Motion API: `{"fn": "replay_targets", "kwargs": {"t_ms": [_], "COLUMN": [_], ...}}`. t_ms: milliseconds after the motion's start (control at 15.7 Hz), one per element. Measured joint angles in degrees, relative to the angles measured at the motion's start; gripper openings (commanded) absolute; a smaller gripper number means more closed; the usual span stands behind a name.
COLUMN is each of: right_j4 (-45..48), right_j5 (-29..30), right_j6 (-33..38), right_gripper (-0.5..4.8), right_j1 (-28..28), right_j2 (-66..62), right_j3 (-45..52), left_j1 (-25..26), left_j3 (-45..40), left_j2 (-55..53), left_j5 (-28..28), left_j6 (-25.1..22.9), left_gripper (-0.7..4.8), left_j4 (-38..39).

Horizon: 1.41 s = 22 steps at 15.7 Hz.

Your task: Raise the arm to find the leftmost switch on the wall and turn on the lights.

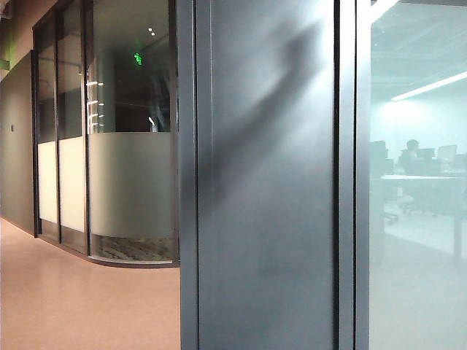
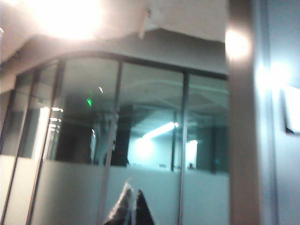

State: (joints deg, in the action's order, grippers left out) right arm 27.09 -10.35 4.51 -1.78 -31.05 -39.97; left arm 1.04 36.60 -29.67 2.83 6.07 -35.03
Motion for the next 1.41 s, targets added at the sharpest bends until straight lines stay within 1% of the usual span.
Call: {"fn": "replay_targets", "kwargs": {"t_ms": [128, 192, 256, 511, 575, 639, 703, 767, 830, 894, 958, 1022, 1086, 1150, 1341, 1405], "right_j4": [4.8, 7.5, 10.0, 11.3, 11.5, 11.5, 11.4, 11.5, 11.5, 11.5, 11.5, 11.5, 11.5, 11.5, 11.4, 11.3], "right_j5": [1.8, 2.7, 2.9, 3.5, 6.7, 7.8, 9.1, 11.3, 13.7, 15.9, 19.4, 23.2, 27.5, 29.0, 31.4, 32.0], "right_j6": [0.0, 0.0, 0.0, 0.0, 0.0, 0.0, 0.0, 0.0, 0.0, 0.0, 0.0, 0.0, 0.0, 0.0, 1.0, 2.3], "right_gripper": [-0.01, -0.01, -0.01, -0.01, -0.01, -0.01, -0.01, -0.01, -0.01, -0.01, -0.01, -0.01, -0.01, -0.01, -0.01, -0.01], "right_j1": [0.0, 0.0, 0.1, 0.2, 0.3, 0.3, 0.3, 0.2, 0.0, 0.0, 0.1, 0.1, 0.0, 0.0, -0.7, -3.0], "right_j2": [-8.6, -14.4, -19.8, -33.3, -35.9, -36.6, -36.7, -36.7, -36.7, -36.7, -36.7, -36.7, -36.7, -36.7, -36.8, -37.5], "right_j3": [-4.1, -8.7, -13.3, -28.8, -32.3, -33.3, -33.4, -33.5, -33.6, -33.6, -33.6, -33.6, -33.6, -33.6, -33.9, -35.3], "left_j1": [0.0, 0.0, 0.0, 0.0, 0.0, 0.0, -0.5, -2.2, -3.3, -4.0, -5.1, -6.6, -8.1, -7.8, -7.9, -7.5], "left_j3": [5.1, 9.4, 13.9, 29.6, 32.4, 33.6, 33.8, 33.9, 33.9, 33.9, 33.9, 33.9, 34.0, 34.0, 34.0, 34.0], "left_j2": [-8.7, -14.8, -20.6, -35.6, -39.0, -40.0, -40.0, -39.9, -39.9, -39.9, -39.9, -39.9, -39.9, -39.9, -39.9, -39.9], "left_j5": [0.0, 0.0, 0.0, 1.2, 3.2, 6.5, 10.5, 16.2, 23.2, 29.1, 33.8, 36.6, 38.8, 38.8, 39.4, 39.3], "left_j6": [0.0, 0.0, 0.0, 0.0, 0.0, 0.1, 1.6, 4.4, 7.6, 11.5, 16.0, 19.4, 21.4, 21.8, 21.9, 21.9], "left_gripper": [-0.05, -0.05, -0.05, -0.05, -0.05, -0.05, -0.05, -0.05, -0.05, -0.05, -0.05, -0.05, -0.05, -0.05, -0.05, -0.05], "left_j4": [-6.4, -10.5, -12.6, -13.6, -12.3, -11.1, -10.6, -10.3, -9.8, -9.2, -8.5, -7.6, -6.4, -5.8, -5.2, -5.2]}}
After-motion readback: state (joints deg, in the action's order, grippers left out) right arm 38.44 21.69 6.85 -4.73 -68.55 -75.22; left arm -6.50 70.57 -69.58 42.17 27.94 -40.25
